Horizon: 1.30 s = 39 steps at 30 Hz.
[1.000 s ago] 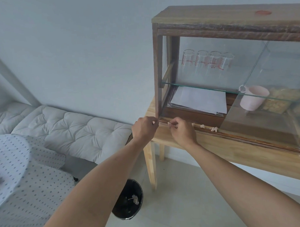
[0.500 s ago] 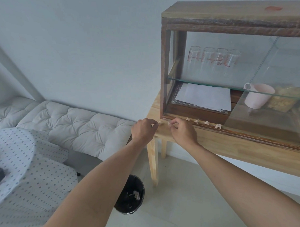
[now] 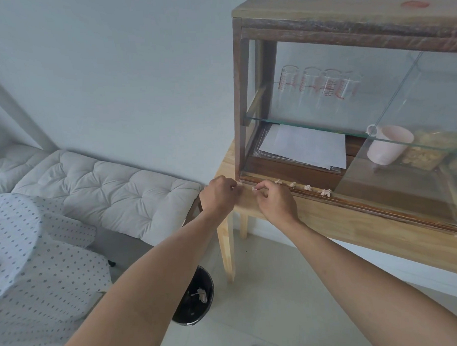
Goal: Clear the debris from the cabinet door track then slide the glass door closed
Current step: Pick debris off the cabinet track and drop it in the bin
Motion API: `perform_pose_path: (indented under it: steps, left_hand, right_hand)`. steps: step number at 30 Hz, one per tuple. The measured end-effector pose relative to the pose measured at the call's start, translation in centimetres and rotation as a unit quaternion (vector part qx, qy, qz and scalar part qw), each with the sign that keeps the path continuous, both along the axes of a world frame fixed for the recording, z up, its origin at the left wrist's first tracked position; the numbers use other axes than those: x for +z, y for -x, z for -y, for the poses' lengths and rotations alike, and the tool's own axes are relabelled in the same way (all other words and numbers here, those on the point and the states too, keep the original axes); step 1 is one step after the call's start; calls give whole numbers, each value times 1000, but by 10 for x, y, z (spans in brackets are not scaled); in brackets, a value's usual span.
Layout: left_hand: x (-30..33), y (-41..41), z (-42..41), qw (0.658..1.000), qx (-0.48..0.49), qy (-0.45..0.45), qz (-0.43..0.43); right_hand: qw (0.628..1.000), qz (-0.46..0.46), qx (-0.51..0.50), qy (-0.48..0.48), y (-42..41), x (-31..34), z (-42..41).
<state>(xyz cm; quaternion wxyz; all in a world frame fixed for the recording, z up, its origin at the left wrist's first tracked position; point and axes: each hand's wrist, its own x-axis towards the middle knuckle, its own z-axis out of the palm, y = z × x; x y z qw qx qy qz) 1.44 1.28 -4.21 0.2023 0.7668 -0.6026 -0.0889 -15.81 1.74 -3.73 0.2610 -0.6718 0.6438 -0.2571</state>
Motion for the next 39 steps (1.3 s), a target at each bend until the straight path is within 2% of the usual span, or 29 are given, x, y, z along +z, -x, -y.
perform_pose_path:
  steps: [7,13,21,29,39]
  left_hand:
    - [1,-28,-19,999,18,17,-44]
    - [7,-78,-50,997,69,23,-41]
    - [-4,-127,-100,987,153,-2,-56]
    - [-47,-180,-148,971,219,-55,-74]
    - [-124,-219,-190,957,220,-160,-99]
  right_hand:
    - [999,6,36,15,-13,-3,-6]
    - [995,13,82,50,-57,2,-10]
    - [985,28,170,22,-111,-6,-23]
    - [968,-8,248,-21,-169,-57,-49]
    - [957,-102,250,-106,-208,-138,-76]
